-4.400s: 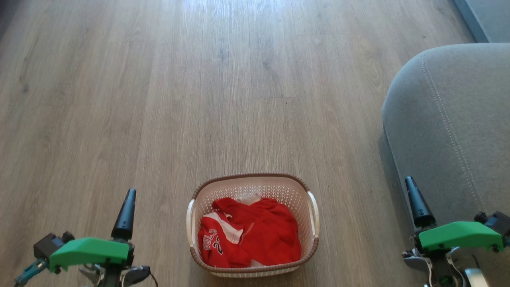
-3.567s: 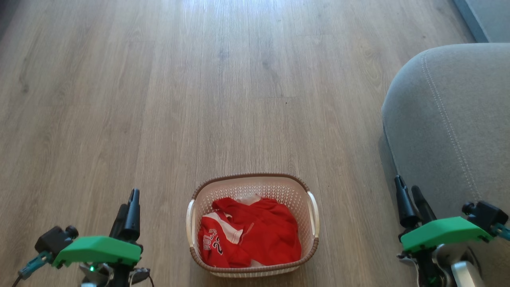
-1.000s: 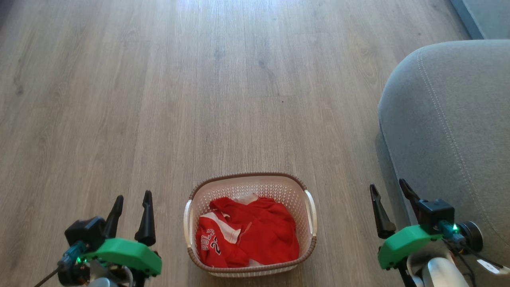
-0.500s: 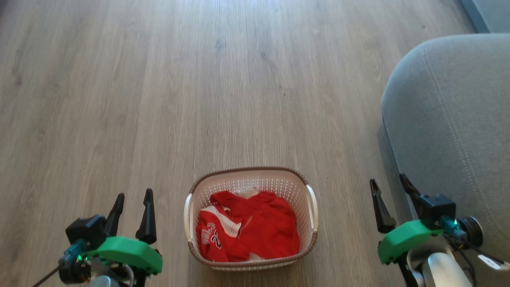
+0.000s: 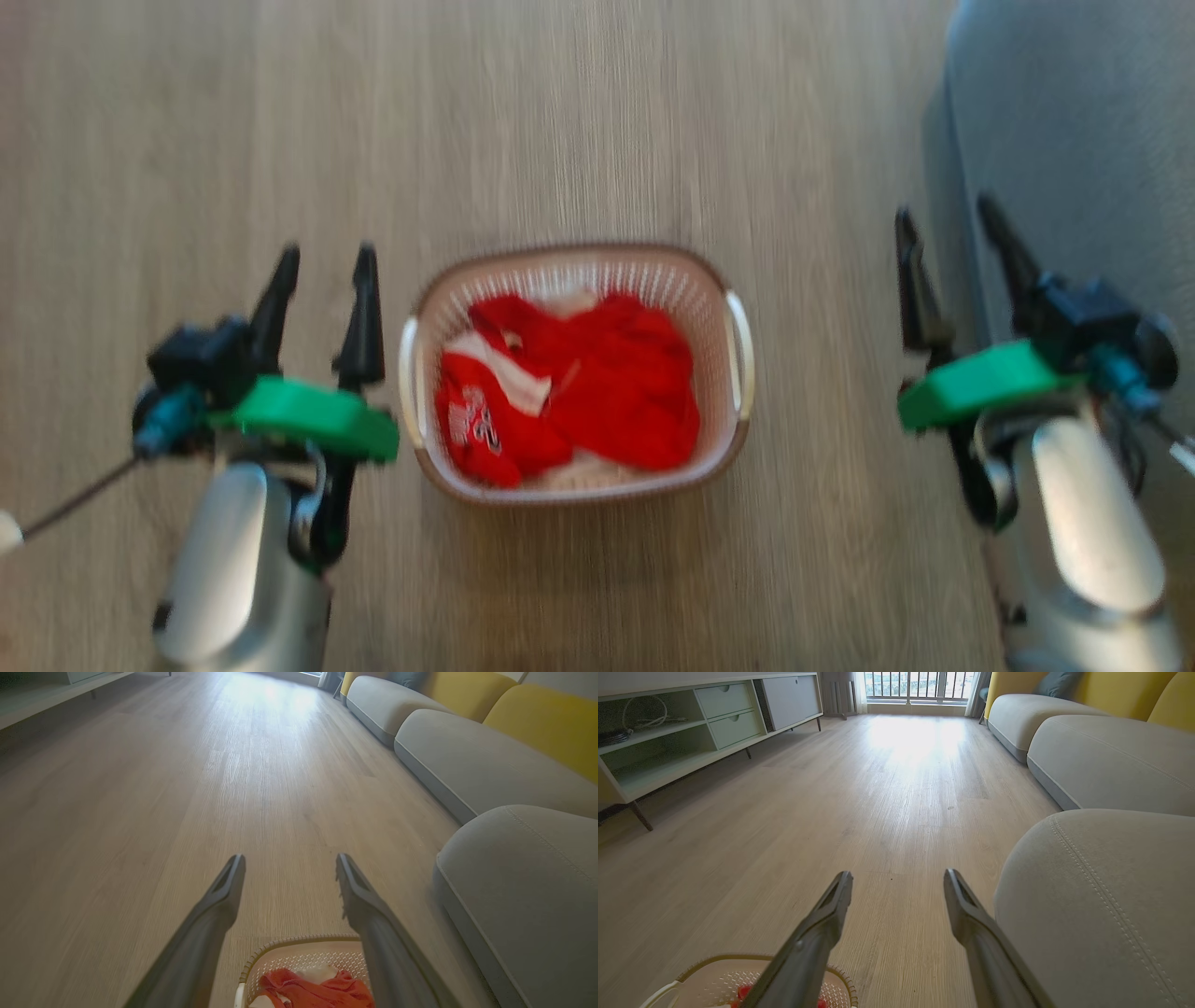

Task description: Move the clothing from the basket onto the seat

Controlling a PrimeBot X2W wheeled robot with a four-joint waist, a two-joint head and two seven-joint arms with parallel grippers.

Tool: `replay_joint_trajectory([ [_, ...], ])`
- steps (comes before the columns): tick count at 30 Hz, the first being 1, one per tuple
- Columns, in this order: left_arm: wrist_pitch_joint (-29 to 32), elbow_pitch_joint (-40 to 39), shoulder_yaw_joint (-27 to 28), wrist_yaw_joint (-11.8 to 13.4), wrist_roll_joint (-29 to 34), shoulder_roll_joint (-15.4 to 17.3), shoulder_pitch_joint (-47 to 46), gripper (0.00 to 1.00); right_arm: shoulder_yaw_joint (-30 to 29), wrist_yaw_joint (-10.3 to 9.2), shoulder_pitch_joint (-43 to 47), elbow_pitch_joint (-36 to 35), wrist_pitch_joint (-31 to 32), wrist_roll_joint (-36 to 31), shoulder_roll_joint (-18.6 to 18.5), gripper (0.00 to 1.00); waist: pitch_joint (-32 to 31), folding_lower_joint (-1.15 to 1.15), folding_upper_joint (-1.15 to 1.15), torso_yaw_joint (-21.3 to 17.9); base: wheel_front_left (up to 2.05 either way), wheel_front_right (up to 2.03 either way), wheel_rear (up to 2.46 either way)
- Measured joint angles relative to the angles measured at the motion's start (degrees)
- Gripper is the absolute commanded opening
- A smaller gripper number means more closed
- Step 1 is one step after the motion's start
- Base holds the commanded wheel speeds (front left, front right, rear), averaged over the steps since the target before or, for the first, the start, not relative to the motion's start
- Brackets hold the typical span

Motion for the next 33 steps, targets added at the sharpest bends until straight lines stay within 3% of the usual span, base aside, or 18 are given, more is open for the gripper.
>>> replay_joint_trajectory([
  [10, -0.02, 0.0, -0.97, -0.92, 3.46, -0.07, -12.17, 1.0, -0.77, 0.0, -10.01, -4.56, -0.01, -0.01, -0.35, 1.0, 17.15, 0.01, 0.0, -1.76, 0.0, 0.0, 0.0],
  [14, -0.18, 1.74, -4.64, -0.82, 6.78, -0.1, -16.33, 1.0, -0.92, 0.0, -12.16, -6.1, -0.01, -0.01, -0.44, 1.0, 21.82, 0.0, 0.0, -2.8, 0.0, 0.0, 0.0],
  [20, 0.13, 14.51, -14.48, 1.4, 8.05, -0.13, -24.71, 1.0, -0.79, 0.0, -12.48, -6.95, -0.01, -0.01, -0.6, 1.0, 25.29, 0.0, 0.0, -4.45, 0.0, 0.0, 0.0],
  [25, 5.67, 24.92, -22.6, 3.64, 4.11, -0.19, -30.12, 1.0, 0.16, 0.0, -12.43, -7.06, -0.02, 0.64, -0.6, 1.0, 25.88, -0.02, 0.0, -6.23, 0.0, 0.0, 0.0],
  [33, 10.88, 36.78, -29.13, 5.46, -3.66, -0.11, -35.94, 1.0, 1.65, 0.0, -12.5, -8.13, -0.02, 1.29, -0.57, 1.0, 29.04, -0.01, 0.0, -9.36, 0.0, 0.0, 0.0],
])
